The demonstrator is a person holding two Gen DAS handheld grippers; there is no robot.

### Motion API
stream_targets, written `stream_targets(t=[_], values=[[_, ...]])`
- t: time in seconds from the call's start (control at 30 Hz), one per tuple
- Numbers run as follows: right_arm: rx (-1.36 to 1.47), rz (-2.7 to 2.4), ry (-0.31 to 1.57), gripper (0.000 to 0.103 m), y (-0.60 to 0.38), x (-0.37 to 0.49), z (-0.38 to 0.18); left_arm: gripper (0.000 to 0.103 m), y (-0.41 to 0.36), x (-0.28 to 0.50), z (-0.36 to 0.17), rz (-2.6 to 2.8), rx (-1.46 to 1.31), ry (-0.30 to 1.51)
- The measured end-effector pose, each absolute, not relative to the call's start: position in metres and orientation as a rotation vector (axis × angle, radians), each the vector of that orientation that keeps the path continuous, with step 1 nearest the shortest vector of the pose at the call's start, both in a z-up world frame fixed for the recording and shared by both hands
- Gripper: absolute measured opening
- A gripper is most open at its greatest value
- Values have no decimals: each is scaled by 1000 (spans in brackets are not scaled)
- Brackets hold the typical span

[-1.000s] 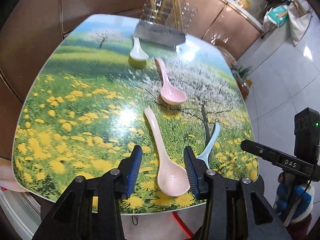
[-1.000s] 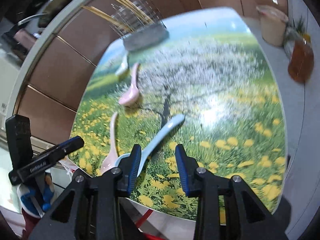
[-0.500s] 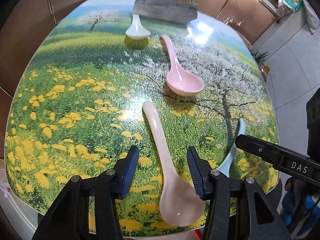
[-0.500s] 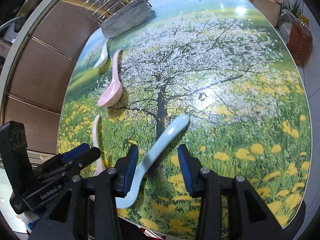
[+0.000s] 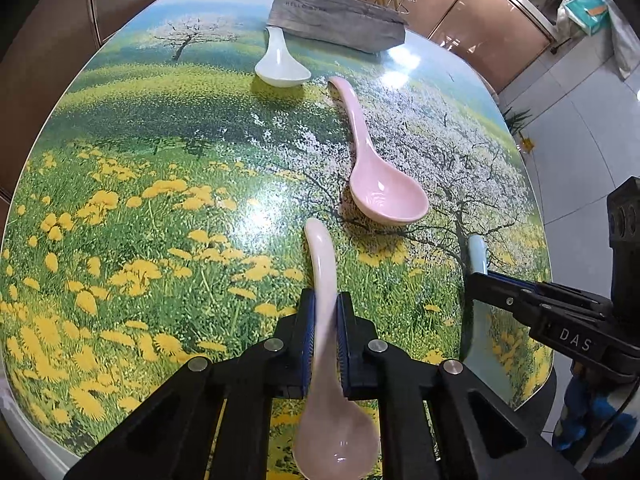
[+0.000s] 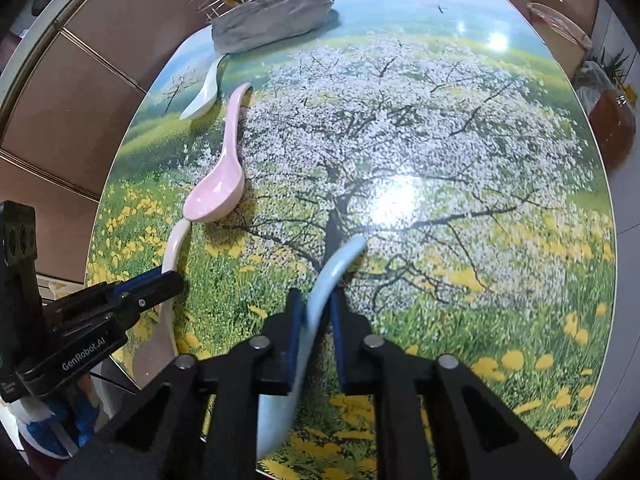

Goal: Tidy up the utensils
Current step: 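Close the left tool on the pink spoon handle while the right tool grasps the light-blue spoon, then lift both spoons and carry them over the wire holder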

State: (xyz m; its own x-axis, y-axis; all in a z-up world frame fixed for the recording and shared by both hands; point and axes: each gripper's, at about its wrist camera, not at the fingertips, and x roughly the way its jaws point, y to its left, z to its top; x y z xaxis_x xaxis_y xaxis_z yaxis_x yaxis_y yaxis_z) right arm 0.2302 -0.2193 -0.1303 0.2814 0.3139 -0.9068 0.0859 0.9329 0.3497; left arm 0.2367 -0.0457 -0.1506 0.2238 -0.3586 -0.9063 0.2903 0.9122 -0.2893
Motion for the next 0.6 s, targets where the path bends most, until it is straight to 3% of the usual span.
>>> stream_targets(t=[0.4, 0.6], values=[[418, 390, 1050, 7, -241, 199, -96, 9, -8, 223, -117, -526, -139, 1058], [362, 401, 875, 7, -248, 204, -31, 9, 2, 231, -59, -558, -189, 912]])
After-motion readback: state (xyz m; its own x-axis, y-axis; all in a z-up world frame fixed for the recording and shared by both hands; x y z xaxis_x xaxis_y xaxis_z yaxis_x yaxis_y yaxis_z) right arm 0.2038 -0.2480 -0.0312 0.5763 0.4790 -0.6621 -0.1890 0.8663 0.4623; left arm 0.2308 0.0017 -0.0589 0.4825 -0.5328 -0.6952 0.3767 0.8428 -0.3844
